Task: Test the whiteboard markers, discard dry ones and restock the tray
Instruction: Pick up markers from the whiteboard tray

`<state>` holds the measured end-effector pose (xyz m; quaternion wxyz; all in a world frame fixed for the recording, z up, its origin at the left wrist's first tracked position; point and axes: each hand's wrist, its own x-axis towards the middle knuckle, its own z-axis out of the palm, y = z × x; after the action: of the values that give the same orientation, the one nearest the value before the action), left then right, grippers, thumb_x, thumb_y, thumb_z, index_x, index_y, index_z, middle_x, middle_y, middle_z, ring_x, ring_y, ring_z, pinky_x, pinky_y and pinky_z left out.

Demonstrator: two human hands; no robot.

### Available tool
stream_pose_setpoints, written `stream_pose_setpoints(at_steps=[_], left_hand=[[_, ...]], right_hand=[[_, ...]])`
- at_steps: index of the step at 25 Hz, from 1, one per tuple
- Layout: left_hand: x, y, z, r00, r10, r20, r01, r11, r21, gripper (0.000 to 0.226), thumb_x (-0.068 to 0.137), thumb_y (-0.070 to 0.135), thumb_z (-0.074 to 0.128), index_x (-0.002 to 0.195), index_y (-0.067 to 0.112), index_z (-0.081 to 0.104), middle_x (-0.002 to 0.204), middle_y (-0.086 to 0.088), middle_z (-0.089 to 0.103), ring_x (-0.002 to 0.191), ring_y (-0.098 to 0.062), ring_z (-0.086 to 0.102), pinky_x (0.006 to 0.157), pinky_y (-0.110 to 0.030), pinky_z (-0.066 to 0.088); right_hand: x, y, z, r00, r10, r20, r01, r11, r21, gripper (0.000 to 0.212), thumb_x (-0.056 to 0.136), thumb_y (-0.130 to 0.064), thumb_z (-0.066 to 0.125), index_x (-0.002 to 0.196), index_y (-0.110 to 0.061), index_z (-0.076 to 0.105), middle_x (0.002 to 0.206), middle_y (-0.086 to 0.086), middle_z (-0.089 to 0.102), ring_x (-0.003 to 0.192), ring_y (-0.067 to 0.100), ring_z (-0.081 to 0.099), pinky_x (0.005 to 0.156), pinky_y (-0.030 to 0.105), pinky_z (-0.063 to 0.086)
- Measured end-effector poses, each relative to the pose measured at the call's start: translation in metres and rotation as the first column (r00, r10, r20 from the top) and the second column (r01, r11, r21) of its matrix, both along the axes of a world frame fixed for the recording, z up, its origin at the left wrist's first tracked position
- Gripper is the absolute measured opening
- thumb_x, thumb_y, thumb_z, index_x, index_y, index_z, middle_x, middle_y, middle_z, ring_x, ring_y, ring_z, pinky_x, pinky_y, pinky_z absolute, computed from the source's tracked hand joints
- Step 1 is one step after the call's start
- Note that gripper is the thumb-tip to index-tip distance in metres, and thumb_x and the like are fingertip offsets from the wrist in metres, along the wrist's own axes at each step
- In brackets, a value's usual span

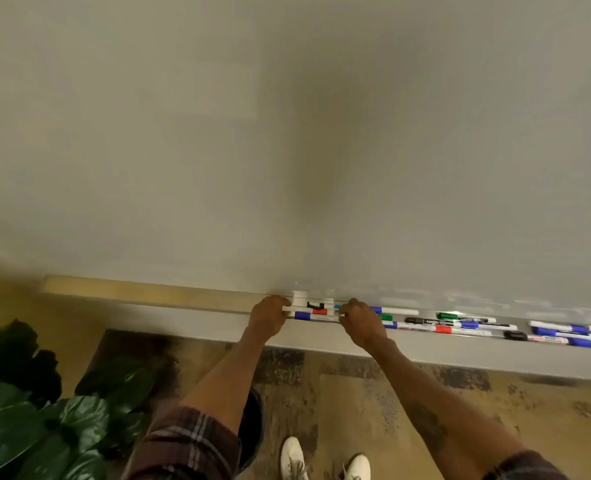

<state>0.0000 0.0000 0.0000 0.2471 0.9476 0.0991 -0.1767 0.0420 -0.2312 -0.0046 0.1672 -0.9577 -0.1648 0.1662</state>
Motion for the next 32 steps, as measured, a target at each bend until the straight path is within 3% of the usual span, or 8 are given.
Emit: stream_pose_setpoints(at_steps=[10,18,23,25,28,30,32], left_hand=[[0.012,-0.017,-0.026,0.998,-0.044,0.044,0.036,0.984,0.172,0.026,0.101,0.025,0.051,0.12,0.017,0.066,0.118,-0.005,0.067,0.105,-0.02,0.062,0.091,-0.031,0.05],[0.017,-0.026,-0.04,0.989,0.149,0.006,-0.149,0.989,0.0,0.021,0.099,0.027,0.056,0.114,0.02,0.07,0.114,-0.002,0.07,0.101,-0.018,0.063,0.084,-0.027,0.046],[0.01,-0.028,-0.038,0.952,0.305,0.039,-0.295,0.942,-0.16,0.021,0.095,0.022,0.063,0.113,0.015,0.071,0.113,-0.003,0.071,0.102,-0.02,0.063,0.091,-0.028,0.047],[0.004,-0.03,-0.035,0.906,0.416,0.082,-0.371,0.871,-0.324,0.018,0.093,0.019,0.066,0.108,0.011,0.072,0.109,-0.004,0.072,0.096,-0.018,0.064,0.089,-0.026,0.048],[-0.002,-0.036,-0.027,0.814,0.578,0.055,-0.439,0.676,-0.592,0.012,0.093,0.016,0.067,0.102,0.01,0.071,0.099,-0.01,0.073,0.087,-0.023,0.066,0.079,-0.032,0.057],[-0.004,-0.043,-0.015,0.777,0.629,-0.041,-0.461,0.522,-0.718,0.012,0.092,0.012,0.067,0.101,0.005,0.069,0.092,-0.012,0.073,0.08,-0.024,0.066,0.071,-0.026,0.058],[0.0,-0.052,-0.002,0.715,0.676,-0.176,-0.513,0.338,-0.789,0.01,0.09,0.01,0.07,0.099,0.006,0.069,0.094,-0.014,0.073,0.084,-0.026,0.069,0.078,-0.032,0.06]], right_hand=[[0.005,0.017,-0.028,0.999,-0.015,-0.048,0.015,1.0,0.005,0.026,0.097,-0.024,0.06,0.119,-0.012,0.059,0.118,0.007,0.06,0.102,0.022,0.063,0.089,0.031,0.054],[0.012,0.02,-0.039,0.999,0.05,-0.012,-0.05,0.998,-0.037,0.025,0.093,-0.021,0.067,0.116,-0.014,0.064,0.119,0.005,0.057,0.103,0.02,0.058,0.089,0.028,0.051],[0.009,0.016,-0.03,0.991,0.107,0.081,-0.101,0.993,-0.068,0.027,0.095,-0.022,0.062,0.122,-0.018,0.065,0.123,0.004,0.056,0.114,0.02,0.05,0.098,0.03,0.044],[0.008,0.013,-0.023,0.988,0.114,0.103,-0.109,0.992,-0.058,0.029,0.095,-0.023,0.062,0.124,-0.018,0.063,0.126,0.003,0.054,0.119,0.02,0.047,0.103,0.031,0.04],[0.008,0.007,-0.009,0.987,0.12,0.104,-0.12,0.993,-0.007,0.03,0.094,-0.022,0.063,0.124,-0.018,0.062,0.128,0.002,0.055,0.119,0.02,0.048,0.104,0.031,0.038],[0.007,0.002,0.0,0.992,0.1,0.076,-0.104,0.994,0.04,0.024,0.097,-0.02,0.059,0.121,-0.018,0.061,0.125,0.003,0.059,0.112,0.02,0.053,0.1,0.03,0.041],[0.004,-0.003,0.01,0.997,0.071,0.029,-0.073,0.994,0.078,0.017,0.101,-0.022,0.051,0.116,-0.018,0.059,0.117,0.006,0.065,0.098,0.02,0.058,0.088,0.028,0.046]])
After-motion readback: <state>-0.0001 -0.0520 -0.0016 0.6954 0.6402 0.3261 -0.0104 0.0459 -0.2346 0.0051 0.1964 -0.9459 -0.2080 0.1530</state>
